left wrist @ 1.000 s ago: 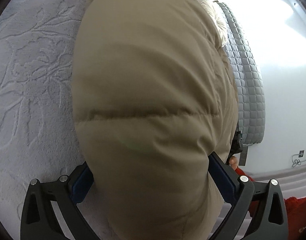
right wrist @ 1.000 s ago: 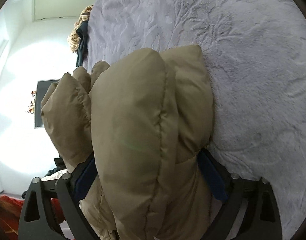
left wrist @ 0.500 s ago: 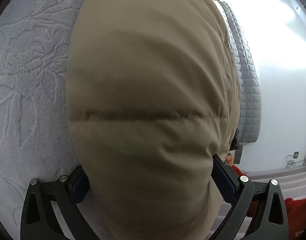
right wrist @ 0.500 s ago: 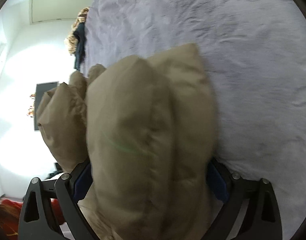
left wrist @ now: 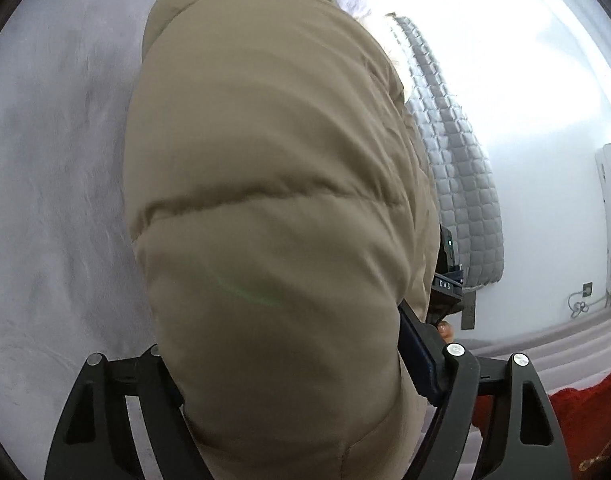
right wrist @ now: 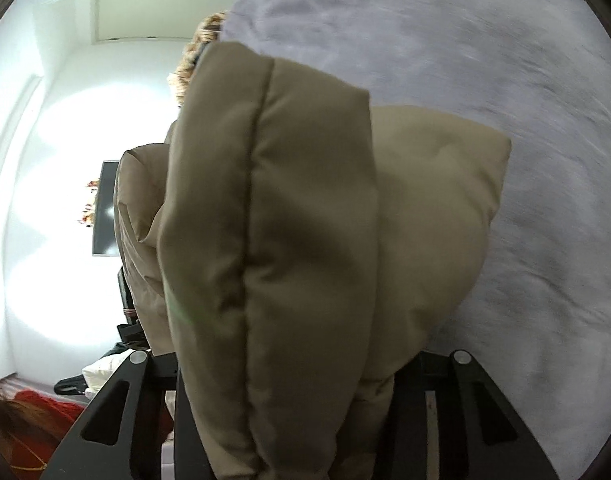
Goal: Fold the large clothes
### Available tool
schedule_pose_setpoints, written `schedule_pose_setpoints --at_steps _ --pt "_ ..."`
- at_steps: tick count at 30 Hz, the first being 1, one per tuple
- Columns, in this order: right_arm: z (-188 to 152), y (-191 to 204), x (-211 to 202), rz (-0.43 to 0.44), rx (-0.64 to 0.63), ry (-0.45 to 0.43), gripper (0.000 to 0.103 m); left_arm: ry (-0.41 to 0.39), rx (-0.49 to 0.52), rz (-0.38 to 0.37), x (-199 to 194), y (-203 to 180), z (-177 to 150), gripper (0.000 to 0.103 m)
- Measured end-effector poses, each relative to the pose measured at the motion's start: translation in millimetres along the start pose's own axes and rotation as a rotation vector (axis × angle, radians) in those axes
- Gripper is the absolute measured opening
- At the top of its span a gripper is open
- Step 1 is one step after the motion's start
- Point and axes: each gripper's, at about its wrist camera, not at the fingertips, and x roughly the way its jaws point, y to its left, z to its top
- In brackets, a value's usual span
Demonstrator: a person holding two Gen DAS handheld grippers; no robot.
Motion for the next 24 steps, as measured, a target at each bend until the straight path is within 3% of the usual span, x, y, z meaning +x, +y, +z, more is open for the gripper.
schedule_pose_setpoints --at_steps 6,13,17,19,22,24 --pt "24.9 47.1 42.6 0.043 -0.050 -0.008 0.042 -0.104 0.013 0.047 -61.6 6.1 34.3 0.082" --pt "62.0 76.0 136.9 0.066 -0.065 0.027 0.043 -0.163 -0.048 0.117 -125.9 65.3 66.5 0.082" --pt "71.5 65.4 182.2 0.024 -0.031 0.062 0.045 -0.166 -0.117 0.136 -133.1 114.9 77.1 0.084" --pt "72.1 44.9 196.4 0.012 0.058 0.045 0.053 -0.159 -0.176 0.117 -126.0 145.0 76.1 0.088" --pt "68.0 30.3 193.4 0.041 0.162 0.005 0.057 -0.182 -0.238 0.081 -124.4 170.0 73.9 0.089" --pt "62.2 35.2 181.1 -0.016 0.157 -0.001 0.059 -0.202 -0.218 0.129 -126.8 158.8 70.4 0.089"
